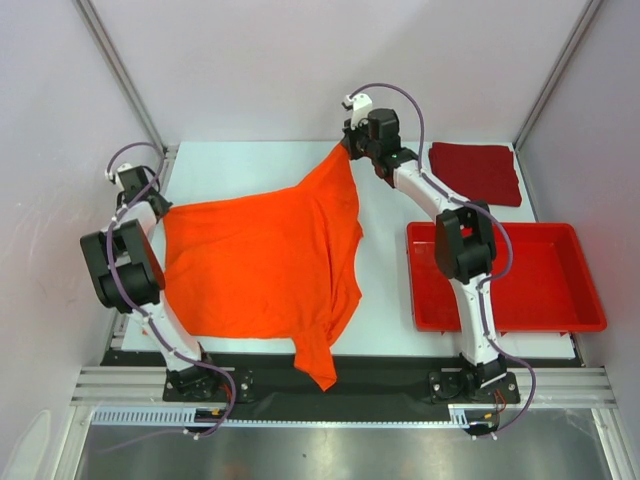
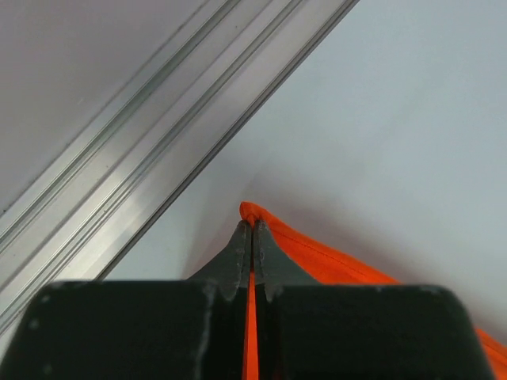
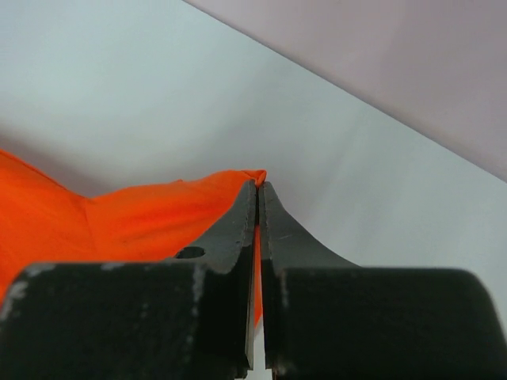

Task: Fold and stack the t-shirts
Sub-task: Fold the tshirt

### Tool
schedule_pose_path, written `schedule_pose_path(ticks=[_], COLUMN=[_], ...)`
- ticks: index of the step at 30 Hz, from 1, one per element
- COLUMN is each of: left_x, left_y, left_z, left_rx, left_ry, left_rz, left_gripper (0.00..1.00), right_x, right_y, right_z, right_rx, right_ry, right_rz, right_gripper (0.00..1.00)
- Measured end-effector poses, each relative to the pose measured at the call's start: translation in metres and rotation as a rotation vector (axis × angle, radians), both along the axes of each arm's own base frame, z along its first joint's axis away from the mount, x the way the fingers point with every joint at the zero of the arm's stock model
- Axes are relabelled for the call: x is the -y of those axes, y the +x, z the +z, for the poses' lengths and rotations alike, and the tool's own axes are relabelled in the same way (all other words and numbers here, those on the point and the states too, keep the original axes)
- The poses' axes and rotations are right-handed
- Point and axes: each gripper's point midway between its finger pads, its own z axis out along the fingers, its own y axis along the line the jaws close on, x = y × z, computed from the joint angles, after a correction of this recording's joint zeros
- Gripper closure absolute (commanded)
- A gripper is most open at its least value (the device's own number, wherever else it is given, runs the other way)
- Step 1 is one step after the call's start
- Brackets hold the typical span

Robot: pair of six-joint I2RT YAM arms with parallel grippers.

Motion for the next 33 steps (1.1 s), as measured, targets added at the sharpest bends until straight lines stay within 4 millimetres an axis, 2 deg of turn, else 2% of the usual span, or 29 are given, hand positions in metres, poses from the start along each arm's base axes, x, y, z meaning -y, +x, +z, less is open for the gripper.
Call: schedule_pose_path(ticks=[4,6,8,10,11,13,15,18,20,22,24,27,29,31,33], left_x=[0.0,0.004,0.009,0.013,0.016,0.022,0.03,0.045,0.055,0.065,0.075,0.091,0.1,0.108,0.114], left_y=[0.003,0.003,-0.002,-0.007,-0.01,-0.019,-0.034,-0.069,-0.094,-0.12,-0.147,-0.193,-0.222,-0.253,-0.278], left_z=[0.006,0.013,0.029,0.058,0.077,0.125,0.179,0.256,0.317,0.373,0.42,0.486,0.521,0.55,0.57], left_rx=[0.022,0.041,0.068,0.116,0.149,0.241,0.342,0.487,0.6,0.705,0.794,0.923,0.993,1.057,1.107], left_ry=[-0.009,-0.023,-0.03,-0.023,-0.015,0.011,0.046,0.105,0.155,0.206,0.252,0.329,0.379,0.427,0.467], left_rz=[0.009,0.002,-0.001,-0.009,-0.013,-0.024,-0.037,-0.049,-0.057,-0.065,-0.07,-0.073,-0.067,-0.052,-0.032], left_gripper=[1.0,0.99,1.0,1.0,1.0,1.0,1.0,1.0,1.0,1.0,1.0,1.0,1.0,1.0,1.0], right_x=[-0.004,-0.004,-0.005,-0.002,0.001,0.008,0.019,0.039,0.057,0.079,0.107,0.142,0.161,0.174,0.18], right_y=[0.004,0.005,0.002,-0.007,-0.015,-0.034,-0.065,-0.123,-0.173,-0.231,-0.289,-0.351,-0.386,-0.409,-0.418], right_z=[0.009,0.023,0.04,0.059,0.072,0.11,0.154,0.236,0.293,0.342,0.388,0.432,0.455,0.471,0.477], right_rx=[-0.004,0.006,0.023,0.036,0.045,0.09,0.148,0.281,0.394,0.503,0.621,0.751,0.823,0.871,0.887], right_ry=[0.018,0.022,0.018,0.0,-0.012,-0.021,-0.021,0.012,0.051,0.097,0.156,0.219,0.251,0.271,0.271], right_rz=[-0.005,-0.009,-0.01,-0.01,-0.009,-0.008,-0.005,0.003,0.006,0.019,0.02,0.007,0.004,0.001,-0.001], right_gripper=[1.0,1.0,1.0,1.0,1.0,1.0,1.0,1.0,1.0,1.0,1.0,1.0,1.0,1.0,1.0])
